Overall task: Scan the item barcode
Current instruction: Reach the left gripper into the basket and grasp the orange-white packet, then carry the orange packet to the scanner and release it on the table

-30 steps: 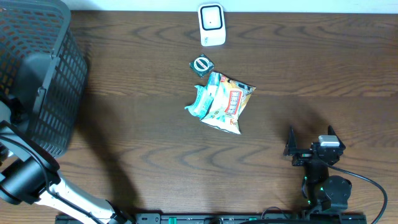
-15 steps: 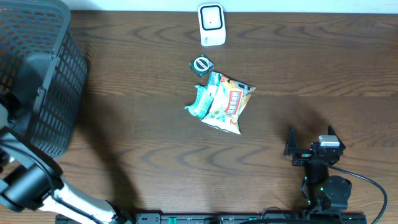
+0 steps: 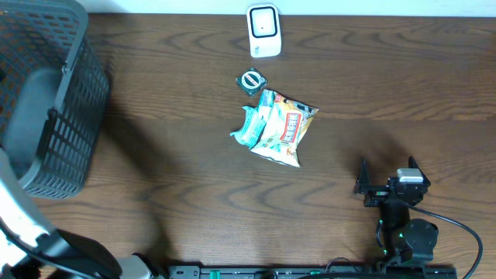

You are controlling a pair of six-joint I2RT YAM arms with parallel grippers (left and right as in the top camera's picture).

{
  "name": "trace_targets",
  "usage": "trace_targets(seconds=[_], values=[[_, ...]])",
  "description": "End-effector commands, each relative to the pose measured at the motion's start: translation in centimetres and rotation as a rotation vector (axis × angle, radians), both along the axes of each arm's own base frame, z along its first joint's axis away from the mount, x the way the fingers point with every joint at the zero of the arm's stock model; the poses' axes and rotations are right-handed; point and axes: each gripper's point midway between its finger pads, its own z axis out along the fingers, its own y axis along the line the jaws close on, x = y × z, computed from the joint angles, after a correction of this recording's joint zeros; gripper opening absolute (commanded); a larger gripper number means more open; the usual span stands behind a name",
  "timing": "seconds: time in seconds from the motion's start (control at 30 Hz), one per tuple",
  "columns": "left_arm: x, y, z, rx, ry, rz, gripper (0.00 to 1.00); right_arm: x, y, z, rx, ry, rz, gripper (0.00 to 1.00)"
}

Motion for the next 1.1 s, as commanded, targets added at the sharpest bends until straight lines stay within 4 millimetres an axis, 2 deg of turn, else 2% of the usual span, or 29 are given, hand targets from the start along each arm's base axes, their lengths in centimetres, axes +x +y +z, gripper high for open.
trace_targets(seconds=[0.0,0.07,0.17,0.3,0.43,0.67,0.83,0.93,1.0,1.07], values=[[1.1,-7.7,2.4,-0.199,-0.057,-0.226,0.08,0.0,-0.3,-0.1,-0.008,0.001,-0.012,0.99],[1.6,-11.8,2.7,-0.214,-0.049,-0.337,0.08,0.0,-0.3,-0.1,-0.008,0.001,-0.012,0.99],[1.9,-18.4,1.5,-0.272,0.023,-0.503,0.08,0.0,-0.3,-0.1,-0.008,0.001,-0.012,0.99],[1.5,-26.1,-1.7,-0.258,0.163,-0.665,0.07,0.0,-0.3,-0.1,-0.008,0.001,-0.012,0.99],[0.7,-31.6,-6.1,-0.185,0.349,-0.674,0.08,0.0,-0.3,-0.1,-0.008,0.001,-0.012,0.99],[0.1,-37.2,-11.9,0.053,0.535,-0.593,0.08,0.0,-0.3,-0.1,-0.008,0.001,-0.012,0.99],[0.6,-39.1,-15.3,0.221,0.598,-0.515,0.09,0.0,-0.3,-0.1,-0.008,0.001,-0.012,0.99],[0.9,-40.4,-18.9,0.318,0.662,-0.520,0.10,0.0,-0.3,-0.1,-0.008,0.001,-0.012,0.99],[1.0,-41.3,-21.1,0.365,0.699,-0.557,0.23,0.0,-0.3,-0.1,-0.008,0.001,-0.012,0.99],[1.1,-41.9,-23.4,0.397,0.737,-0.584,0.28,0.0,-0.3,-0.1,-0.008,0.001,-0.012,0.99]])
